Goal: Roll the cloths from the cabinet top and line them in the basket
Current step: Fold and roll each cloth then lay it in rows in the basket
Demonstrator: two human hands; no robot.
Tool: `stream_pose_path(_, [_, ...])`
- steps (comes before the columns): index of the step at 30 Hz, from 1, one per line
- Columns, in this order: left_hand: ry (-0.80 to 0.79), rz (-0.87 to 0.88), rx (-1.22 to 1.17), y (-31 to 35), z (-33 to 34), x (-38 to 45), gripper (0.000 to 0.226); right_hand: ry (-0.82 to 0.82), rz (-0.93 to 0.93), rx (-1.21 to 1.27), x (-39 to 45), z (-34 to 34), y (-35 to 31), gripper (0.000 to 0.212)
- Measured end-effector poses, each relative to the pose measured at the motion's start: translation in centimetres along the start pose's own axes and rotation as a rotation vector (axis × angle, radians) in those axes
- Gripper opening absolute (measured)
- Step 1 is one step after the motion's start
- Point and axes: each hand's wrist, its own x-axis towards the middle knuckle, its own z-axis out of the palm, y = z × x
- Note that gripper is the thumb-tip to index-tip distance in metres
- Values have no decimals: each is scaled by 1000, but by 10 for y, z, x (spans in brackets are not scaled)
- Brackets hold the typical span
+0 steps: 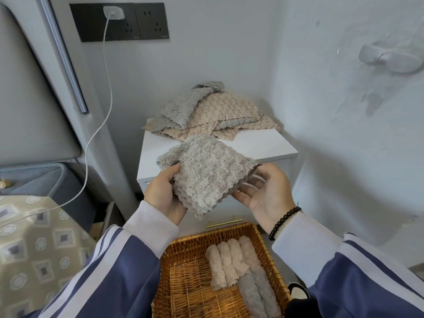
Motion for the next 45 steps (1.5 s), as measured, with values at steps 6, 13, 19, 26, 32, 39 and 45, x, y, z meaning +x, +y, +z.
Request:
stream_pose_path(6, [-39,14,-2,-5,4,-4,22,-126,178,-50,-1,3,15,27])
stream_pose_path(13, [-159,25,103,8,-6,-6,20,-64,-100,-430,4,-7,-8,28])
stream_pose_path(19, [-299,-78,553,21,-17,-8,40,-166,-270,-758,2,-19,-31,44])
stream_pose_path(26, [-281,-82,663,2,-23,-10,41,-245,35,-365,-4,-22,-15,36])
stream_pose_path(32, [-289,-58,493,7,-19,-14,20,-401,148,-486,-12,-27,-16,23])
stream_pose_path(39, [-290,-103,519,7,-30,-9,38,-404,200,-303,-6,-36,-28,67])
stream_pose_path(45, [-514,-100,345,14,-30,-11,65,-529,176,-185,-4,-41,-35,95])
